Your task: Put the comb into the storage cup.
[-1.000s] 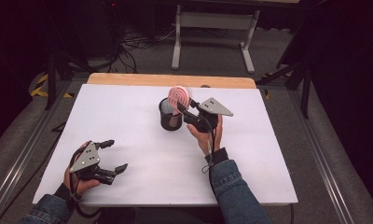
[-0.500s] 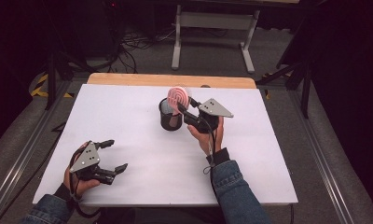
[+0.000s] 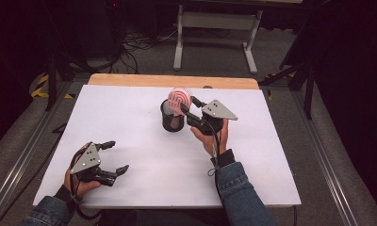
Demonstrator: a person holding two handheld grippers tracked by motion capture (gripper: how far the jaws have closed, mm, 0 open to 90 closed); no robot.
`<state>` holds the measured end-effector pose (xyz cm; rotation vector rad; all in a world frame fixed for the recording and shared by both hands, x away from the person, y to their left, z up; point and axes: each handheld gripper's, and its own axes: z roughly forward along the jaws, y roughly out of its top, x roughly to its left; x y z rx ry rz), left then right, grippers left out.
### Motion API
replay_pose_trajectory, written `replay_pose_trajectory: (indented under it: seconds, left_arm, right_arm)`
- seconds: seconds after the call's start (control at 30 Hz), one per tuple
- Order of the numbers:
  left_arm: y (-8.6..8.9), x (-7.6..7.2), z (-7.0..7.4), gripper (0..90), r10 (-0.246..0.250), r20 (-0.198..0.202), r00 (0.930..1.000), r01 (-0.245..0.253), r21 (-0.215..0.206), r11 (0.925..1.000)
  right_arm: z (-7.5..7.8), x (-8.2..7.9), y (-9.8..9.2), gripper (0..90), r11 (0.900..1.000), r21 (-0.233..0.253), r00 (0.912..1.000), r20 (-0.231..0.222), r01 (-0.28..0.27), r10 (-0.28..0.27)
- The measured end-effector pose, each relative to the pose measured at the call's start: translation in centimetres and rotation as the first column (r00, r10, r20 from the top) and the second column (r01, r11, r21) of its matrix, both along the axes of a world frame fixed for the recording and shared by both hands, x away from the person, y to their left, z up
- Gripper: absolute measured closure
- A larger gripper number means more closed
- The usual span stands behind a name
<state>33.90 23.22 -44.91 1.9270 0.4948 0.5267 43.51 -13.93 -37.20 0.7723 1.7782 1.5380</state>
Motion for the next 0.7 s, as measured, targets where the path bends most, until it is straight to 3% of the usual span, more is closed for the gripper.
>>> replay_pose_trajectory:
  seconds: [0.37, 0.7]
  left_arm:
    - [0.02, 0.04, 0.03, 7.1, 0.0, 0.0, 1.0, 0.0, 0.001, 1.0]
    - [0.02, 0.05, 0.04, 7.1, -0.003, -0.001, 1.0, 0.003, 0.001, 1.0]
  right_arm:
    - [0.16, -0.39, 0.21, 50.5, 1.0, -0.025, 1.0, 0.007, -0.003, 0.003]
    - [0.44, -0.71, 0.13, 47.1, 1.0, -0.017, 0.9999, 0.014, -0.002, 0.003]
